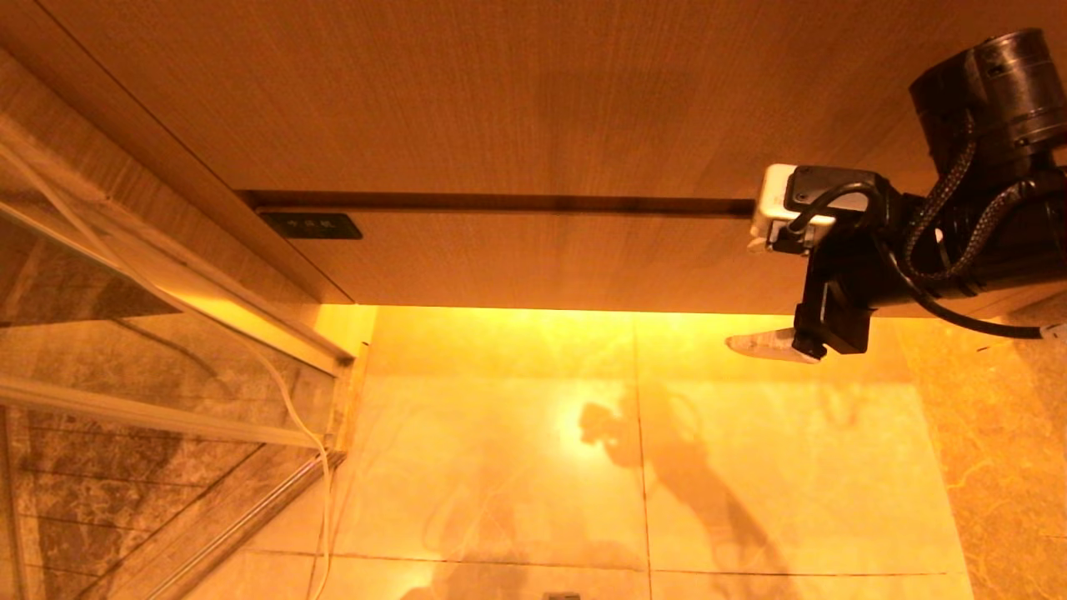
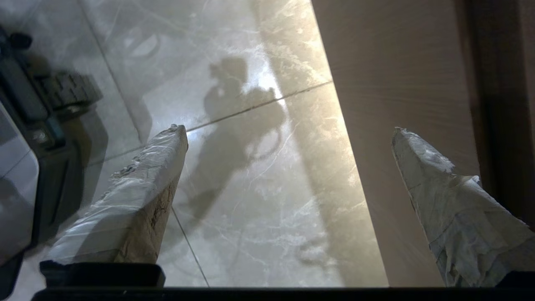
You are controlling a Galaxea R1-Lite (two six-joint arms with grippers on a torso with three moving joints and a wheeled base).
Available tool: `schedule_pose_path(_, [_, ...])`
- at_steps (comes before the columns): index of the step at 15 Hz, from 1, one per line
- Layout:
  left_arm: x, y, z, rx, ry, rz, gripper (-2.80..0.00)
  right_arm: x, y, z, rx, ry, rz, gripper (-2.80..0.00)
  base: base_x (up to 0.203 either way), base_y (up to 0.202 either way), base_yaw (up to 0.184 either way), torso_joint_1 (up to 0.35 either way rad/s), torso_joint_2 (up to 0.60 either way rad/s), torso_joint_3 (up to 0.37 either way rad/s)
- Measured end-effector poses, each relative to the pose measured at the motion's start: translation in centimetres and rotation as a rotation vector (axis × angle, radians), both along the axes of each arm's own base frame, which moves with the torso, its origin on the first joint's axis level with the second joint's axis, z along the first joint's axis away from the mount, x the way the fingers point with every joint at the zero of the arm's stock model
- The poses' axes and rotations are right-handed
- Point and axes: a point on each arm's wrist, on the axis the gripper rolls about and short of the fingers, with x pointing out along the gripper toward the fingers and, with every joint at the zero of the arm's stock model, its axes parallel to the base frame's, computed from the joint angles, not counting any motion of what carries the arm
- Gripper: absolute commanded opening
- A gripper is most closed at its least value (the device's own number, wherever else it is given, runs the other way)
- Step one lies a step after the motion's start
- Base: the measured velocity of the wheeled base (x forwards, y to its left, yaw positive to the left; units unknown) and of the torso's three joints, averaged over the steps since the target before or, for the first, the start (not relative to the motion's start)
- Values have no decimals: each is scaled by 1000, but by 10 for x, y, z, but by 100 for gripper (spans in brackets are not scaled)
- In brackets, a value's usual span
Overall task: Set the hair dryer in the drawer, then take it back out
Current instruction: Pull open the drawer
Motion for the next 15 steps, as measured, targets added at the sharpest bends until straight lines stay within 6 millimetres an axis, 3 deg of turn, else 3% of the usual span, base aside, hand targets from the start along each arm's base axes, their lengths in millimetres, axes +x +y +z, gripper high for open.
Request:
schedule_pose_path(8, [0,0,0,0,0,0,-280,22,-26,-7,-7,-100,153,0,0,0,0,0,0,0])
schedule_pose_path(15, [0,0,0,-1,0,0,-280,35,-27,-9,-10,-179,163,0,0,0,0,0,0,0])
